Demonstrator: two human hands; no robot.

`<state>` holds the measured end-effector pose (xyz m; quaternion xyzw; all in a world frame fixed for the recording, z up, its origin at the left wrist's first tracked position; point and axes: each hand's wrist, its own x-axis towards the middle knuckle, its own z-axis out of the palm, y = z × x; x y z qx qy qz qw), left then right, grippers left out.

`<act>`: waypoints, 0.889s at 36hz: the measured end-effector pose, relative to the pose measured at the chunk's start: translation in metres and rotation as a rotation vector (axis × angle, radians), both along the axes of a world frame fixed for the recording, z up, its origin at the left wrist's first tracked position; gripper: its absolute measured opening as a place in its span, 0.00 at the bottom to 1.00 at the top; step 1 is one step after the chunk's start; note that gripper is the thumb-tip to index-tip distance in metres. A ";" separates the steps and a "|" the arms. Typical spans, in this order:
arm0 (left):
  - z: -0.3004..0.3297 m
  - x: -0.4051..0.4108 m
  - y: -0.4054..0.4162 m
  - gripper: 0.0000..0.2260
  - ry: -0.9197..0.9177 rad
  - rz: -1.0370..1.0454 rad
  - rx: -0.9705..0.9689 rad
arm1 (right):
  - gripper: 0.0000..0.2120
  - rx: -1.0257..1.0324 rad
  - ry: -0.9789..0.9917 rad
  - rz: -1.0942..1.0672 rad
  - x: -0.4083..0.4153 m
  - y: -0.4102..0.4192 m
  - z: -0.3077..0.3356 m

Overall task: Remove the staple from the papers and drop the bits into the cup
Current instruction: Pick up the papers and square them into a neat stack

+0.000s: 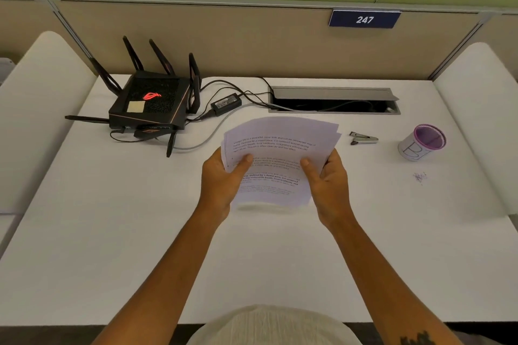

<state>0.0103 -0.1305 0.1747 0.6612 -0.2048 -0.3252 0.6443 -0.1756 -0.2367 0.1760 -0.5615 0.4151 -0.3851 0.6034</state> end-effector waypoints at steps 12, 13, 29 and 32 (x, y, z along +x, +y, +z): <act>-0.034 -0.016 0.011 0.21 -0.059 0.075 0.067 | 0.11 0.004 0.102 -0.026 0.007 0.023 -0.036; -0.033 -0.015 0.010 0.22 -0.061 0.082 0.060 | 0.10 -0.006 0.102 -0.022 0.007 0.023 -0.034; -0.033 -0.019 0.004 0.20 -0.015 0.135 0.033 | 0.15 0.012 0.045 -0.028 0.014 0.023 -0.037; -0.039 -0.021 0.007 0.17 0.004 0.118 0.060 | 0.15 0.026 0.072 -0.027 0.013 0.025 -0.046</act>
